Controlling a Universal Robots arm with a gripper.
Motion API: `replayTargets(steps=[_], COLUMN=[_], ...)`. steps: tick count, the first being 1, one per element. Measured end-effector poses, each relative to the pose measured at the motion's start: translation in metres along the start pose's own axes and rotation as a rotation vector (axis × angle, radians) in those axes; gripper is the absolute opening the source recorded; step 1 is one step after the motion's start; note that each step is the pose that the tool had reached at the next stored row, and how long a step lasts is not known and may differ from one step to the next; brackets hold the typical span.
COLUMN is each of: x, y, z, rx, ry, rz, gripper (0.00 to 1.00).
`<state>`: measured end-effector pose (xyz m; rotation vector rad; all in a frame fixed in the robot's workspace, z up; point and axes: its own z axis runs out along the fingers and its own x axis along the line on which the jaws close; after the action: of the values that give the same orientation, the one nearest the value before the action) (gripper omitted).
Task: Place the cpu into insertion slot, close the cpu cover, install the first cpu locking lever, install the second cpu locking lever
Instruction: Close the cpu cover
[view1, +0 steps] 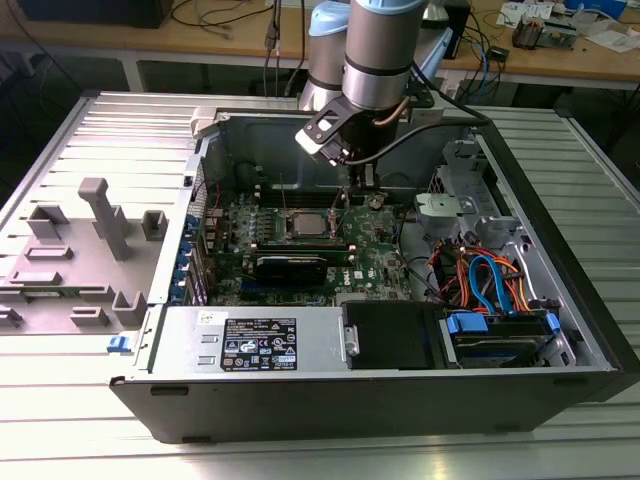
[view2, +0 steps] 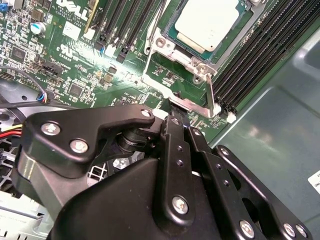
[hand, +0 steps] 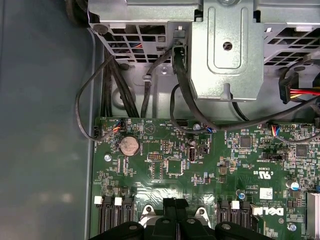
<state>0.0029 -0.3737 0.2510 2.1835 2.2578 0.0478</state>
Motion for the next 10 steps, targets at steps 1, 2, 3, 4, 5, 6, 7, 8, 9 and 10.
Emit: replayTargets(steps=[1, 2, 3, 4, 5, 6, 7, 8, 9, 10], x=[0.0001, 0.0001, 0.0001, 0.0001, 0.0001, 0.0001, 0.0001, 0.0001, 0.0001, 0.0001], y=[-0.0017, -0.0023, -0.0023, -0.0023, -0.0023, -0.0023, -0.0023, -0.0024, -0.0024, -0.0024], z=[0.0, 0.0, -0.0001, 0.0, 0.0, 0.0, 0.0, 0.0, -0.0001, 0.0], rx=[0.0, 0.0, 0.0, 0.0, 0.0, 0.0, 0.0001, 0.0, 0.0001, 0.0], ry=[0.0, 0.0, -0.0001, -0.0001, 0.0, -0.0001, 0.0, 0.0, -0.0001, 0.0], rz=[0.0, 0.0, 0.0, 0.0, 0.0, 0.0, 0.0, 0.0, 0.0, 0.0], gripper=[0.11, 0.11, 0.11, 0.11, 0.11, 0.11, 0.11, 0.11, 0.11, 0.11])
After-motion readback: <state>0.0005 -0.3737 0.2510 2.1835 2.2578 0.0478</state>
